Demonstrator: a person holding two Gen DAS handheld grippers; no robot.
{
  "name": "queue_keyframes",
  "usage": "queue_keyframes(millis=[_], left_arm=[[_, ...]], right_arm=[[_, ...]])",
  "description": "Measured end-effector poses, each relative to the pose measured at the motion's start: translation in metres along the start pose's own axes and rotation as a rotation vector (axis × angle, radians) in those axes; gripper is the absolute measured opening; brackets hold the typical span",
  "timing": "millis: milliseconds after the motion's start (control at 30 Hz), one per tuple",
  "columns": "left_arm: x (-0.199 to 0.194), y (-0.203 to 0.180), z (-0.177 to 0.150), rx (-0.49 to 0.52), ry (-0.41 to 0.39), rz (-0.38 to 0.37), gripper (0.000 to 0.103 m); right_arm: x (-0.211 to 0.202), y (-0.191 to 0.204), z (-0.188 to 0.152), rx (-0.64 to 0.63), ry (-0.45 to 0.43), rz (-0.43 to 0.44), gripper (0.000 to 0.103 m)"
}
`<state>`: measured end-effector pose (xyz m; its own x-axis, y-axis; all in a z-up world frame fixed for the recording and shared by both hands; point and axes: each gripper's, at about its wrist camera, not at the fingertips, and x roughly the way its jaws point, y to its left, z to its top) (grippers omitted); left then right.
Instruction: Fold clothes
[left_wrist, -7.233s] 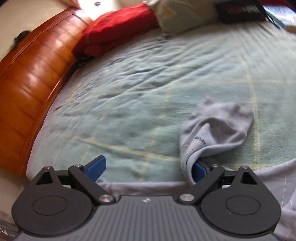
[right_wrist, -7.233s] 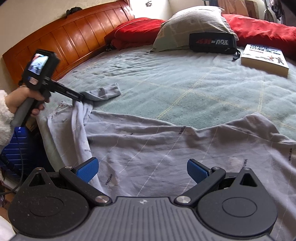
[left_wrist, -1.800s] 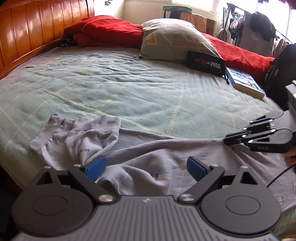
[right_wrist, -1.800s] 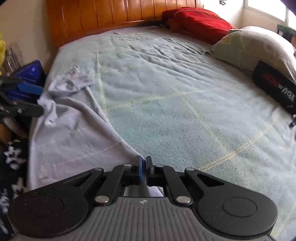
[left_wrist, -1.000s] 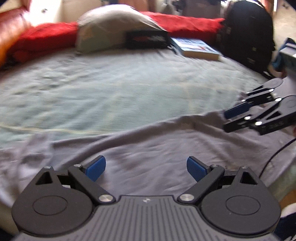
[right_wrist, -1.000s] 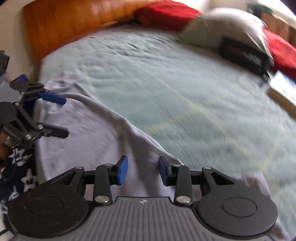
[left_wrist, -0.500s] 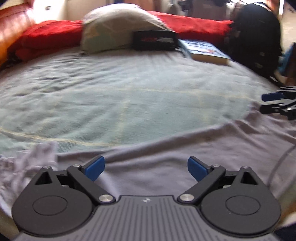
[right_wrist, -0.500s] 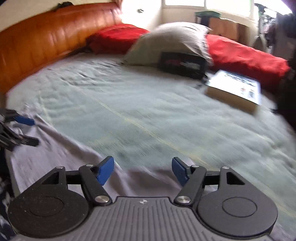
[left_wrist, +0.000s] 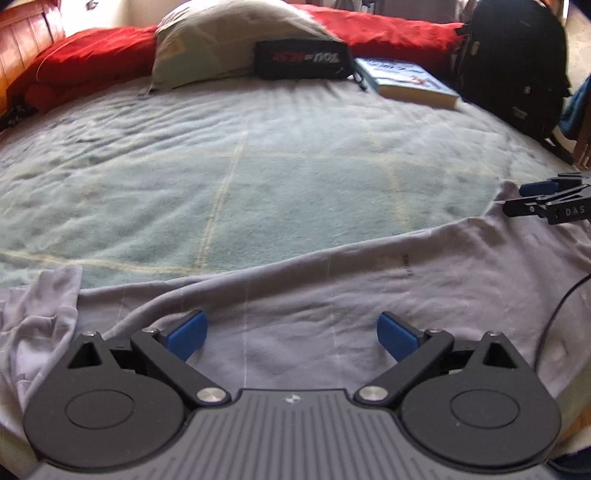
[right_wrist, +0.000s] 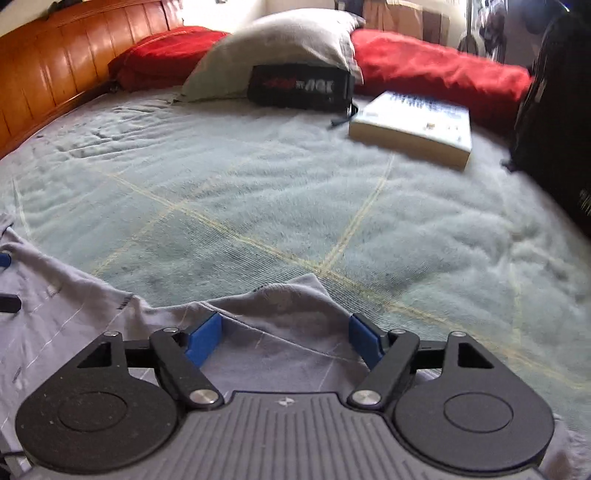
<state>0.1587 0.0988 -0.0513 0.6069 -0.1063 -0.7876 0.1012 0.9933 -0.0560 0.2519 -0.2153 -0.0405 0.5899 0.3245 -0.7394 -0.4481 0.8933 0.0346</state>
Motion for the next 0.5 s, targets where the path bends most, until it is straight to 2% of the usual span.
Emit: queue_keyframes(millis=[100,300,400,500], left_arm=[[0.001,-0.003,-0.007,-0.011,0.013,-0.065,0.099],[-0.009,-0.009,-0.021,0.027,0.012,-0.026,0.099],[-0.030,-0.001,-0.020,0.063,-0.001,0.045,0.099],[-0.047,0.020,-0.012,0.093,0.003,0.181,0.099]], right_arm=[[-0.013,0.008,-0.005,0.022,-0.028,0.050,0.086],[-0.020,0.029,-0.017,0.044,-0.040,0.108,0.088],[-0.023,0.035,-0.021,0.050,-0.050,0.116,0.090],[-0.027,0.037,-0.022,0.053,-0.066,0.122,0.093]])
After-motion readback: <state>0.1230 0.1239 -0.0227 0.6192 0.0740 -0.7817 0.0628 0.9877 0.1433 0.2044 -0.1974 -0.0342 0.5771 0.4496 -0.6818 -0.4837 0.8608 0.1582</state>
